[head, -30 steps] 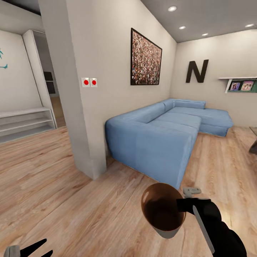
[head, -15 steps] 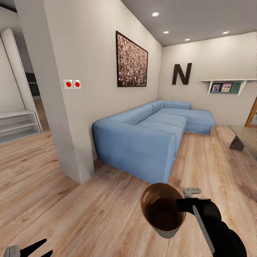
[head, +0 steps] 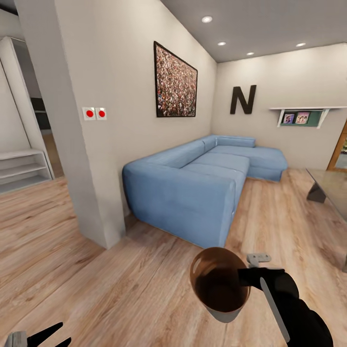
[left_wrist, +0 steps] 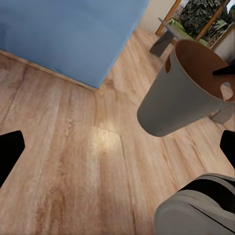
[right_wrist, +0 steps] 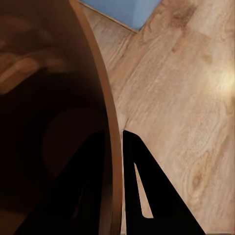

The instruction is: Put the three can of soda from the living room inside the tash can in the kitchen.

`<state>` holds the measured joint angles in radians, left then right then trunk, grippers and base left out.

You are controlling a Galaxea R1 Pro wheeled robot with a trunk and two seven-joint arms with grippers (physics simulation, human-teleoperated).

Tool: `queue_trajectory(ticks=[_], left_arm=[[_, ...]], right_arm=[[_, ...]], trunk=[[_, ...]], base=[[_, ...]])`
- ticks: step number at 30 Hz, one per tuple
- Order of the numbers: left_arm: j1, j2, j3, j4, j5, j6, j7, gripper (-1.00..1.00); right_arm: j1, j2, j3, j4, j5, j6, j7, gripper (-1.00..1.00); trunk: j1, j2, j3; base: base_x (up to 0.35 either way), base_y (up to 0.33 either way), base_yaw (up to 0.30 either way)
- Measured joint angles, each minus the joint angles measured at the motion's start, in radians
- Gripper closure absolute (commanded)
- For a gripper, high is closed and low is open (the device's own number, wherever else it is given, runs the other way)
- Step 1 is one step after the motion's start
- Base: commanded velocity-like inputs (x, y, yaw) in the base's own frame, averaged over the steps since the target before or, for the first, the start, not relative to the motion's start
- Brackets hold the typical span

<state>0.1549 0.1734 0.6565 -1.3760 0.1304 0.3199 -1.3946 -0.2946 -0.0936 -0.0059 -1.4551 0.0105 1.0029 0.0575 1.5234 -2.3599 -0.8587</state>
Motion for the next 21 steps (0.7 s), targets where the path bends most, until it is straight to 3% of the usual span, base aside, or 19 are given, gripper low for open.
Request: queue_trajectory(ticks=[21], left_arm=[[0.000,0.000,0.000,0.000,0.000,-0.001,0.000,-1.00]], right_arm=[[0.000,0.000,0.000,0.003,0.006,0.000,-0.001,1.00]], trunk=[[0.000,0.000,-0.021]], base=[[0.000,-0.006,-0.190]])
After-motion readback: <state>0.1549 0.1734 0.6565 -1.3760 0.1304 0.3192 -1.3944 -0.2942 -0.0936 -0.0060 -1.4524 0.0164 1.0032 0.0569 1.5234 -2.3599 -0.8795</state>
